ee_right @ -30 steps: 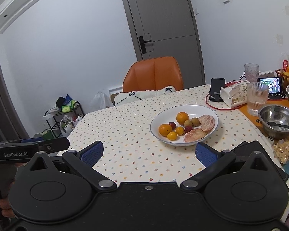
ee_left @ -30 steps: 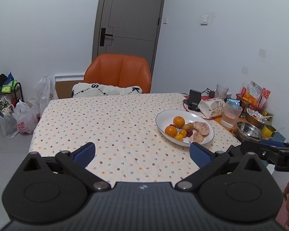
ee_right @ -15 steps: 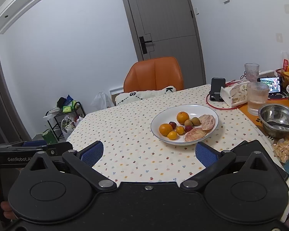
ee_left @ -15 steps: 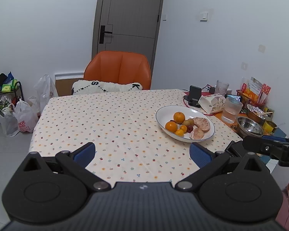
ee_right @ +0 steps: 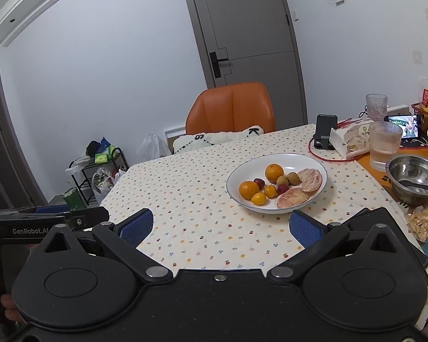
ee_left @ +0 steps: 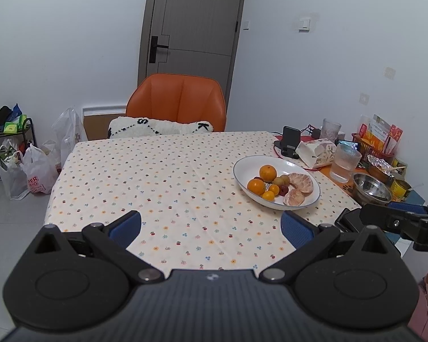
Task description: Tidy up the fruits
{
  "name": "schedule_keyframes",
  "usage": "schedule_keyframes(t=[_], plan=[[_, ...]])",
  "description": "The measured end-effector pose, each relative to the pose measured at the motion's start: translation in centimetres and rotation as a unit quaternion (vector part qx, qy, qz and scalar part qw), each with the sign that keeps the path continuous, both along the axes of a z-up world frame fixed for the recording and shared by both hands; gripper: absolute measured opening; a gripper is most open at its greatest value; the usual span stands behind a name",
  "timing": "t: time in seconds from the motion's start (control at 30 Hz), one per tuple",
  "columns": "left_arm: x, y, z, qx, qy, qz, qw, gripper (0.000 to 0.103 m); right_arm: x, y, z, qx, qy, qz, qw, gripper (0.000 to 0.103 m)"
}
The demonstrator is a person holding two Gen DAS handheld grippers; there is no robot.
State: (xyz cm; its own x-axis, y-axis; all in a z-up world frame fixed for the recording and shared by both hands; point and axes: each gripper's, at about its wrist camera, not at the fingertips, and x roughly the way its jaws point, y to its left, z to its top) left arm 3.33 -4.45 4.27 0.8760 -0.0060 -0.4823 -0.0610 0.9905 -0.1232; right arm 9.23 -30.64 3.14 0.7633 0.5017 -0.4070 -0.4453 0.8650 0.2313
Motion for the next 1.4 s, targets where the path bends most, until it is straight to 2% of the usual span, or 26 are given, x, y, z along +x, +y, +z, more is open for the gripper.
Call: schedule_keyframes(t=[1.4], plan=[[-0.13,0.40,-0.06,0.001,0.004,0.005,1.0000,0.103,-0.02,0.13,0.15,-0.003,0.002,0.003,1.000,0.103]])
